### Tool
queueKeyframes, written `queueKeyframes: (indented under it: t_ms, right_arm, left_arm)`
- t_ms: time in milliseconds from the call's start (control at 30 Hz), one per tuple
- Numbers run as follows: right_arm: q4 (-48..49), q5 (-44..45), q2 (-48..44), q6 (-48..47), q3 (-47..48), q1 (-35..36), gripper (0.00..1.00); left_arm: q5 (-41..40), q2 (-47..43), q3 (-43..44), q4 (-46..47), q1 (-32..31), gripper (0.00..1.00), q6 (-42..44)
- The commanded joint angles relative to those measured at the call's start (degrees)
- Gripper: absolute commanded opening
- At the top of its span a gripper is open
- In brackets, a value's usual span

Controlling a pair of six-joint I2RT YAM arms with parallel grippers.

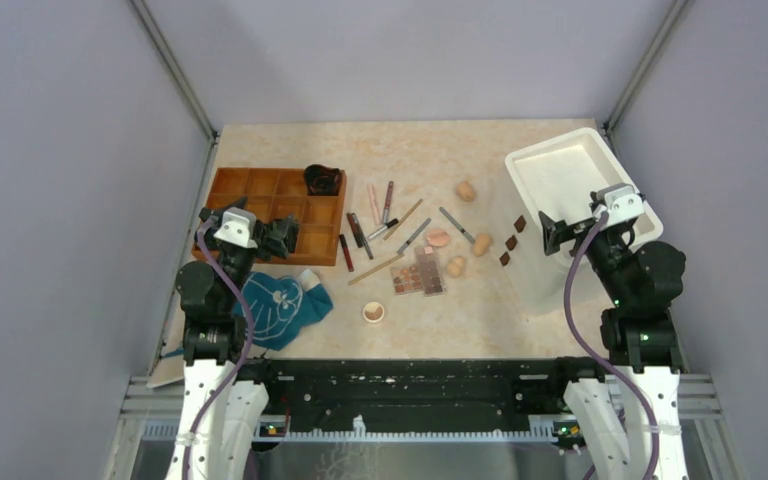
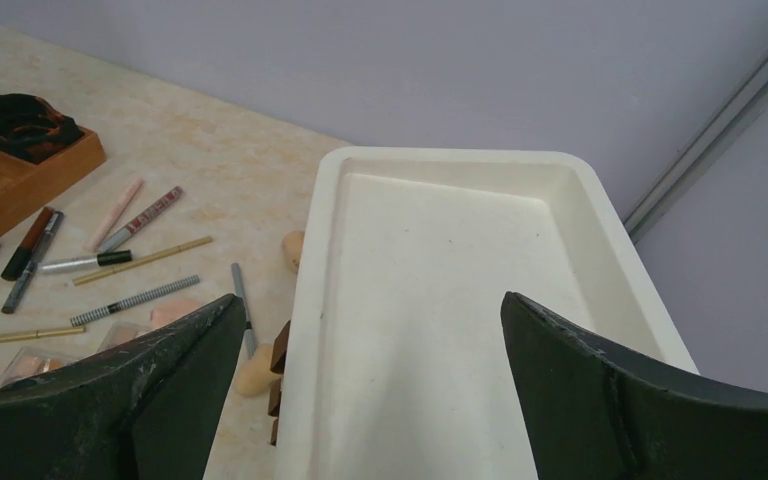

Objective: Organize the makeup
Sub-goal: Move the storage box to the center of the board.

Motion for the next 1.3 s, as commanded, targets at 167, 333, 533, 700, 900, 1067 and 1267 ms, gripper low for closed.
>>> queueKeyframes:
  t_ms: [167, 333, 533, 700, 900, 1067, 1267]
  right_arm:
    - [1.3, 1.0, -0.8, -1.0, 0.1, -0.6, 0.99]
    - [0.9, 1.7, -0.7, -0.8, 0.7, -0.7, 0.99]
    - [-3.5, 1.0, 0.7, -4.4, 4.7, -0.7, 0.99]
    - [-12.3, 1.4, 3.5, -9.2, 11.7, -0.7, 0.99]
    - [-26.4, -3.4, 9.3, -11.7, 20.2, -0.7, 0.99]
    - [-31.9, -5.7, 13.6, -12.9, 22.7, -0.7, 0.96]
    - [-34.2, -7.9, 17.0, -13.7, 21.6, -0.7, 0.90]
  left_arm:
    - [1.4, -0.4, 0.4, 2.2, 0.5, 0.99, 0.7]
    - [1.7, -0.3, 0.3, 2.1, 0.8, 0.99, 0.5]
    - [3.5, 0.5, 0.4, 2.1, 1.1, 0.99, 0.4]
    - [10.1, 2.6, 3.7, -3.7, 1.3, 0.99, 2.6]
    - [12.6, 7.2, 7.1, -8.7, 1.4, 0.99, 3.8]
    - [14.0, 7.8, 6.8, -8.7, 1.4, 0.99, 4.0]
    - [15.1, 7.3, 5.6, -7.4, 1.5, 0.99, 3.7]
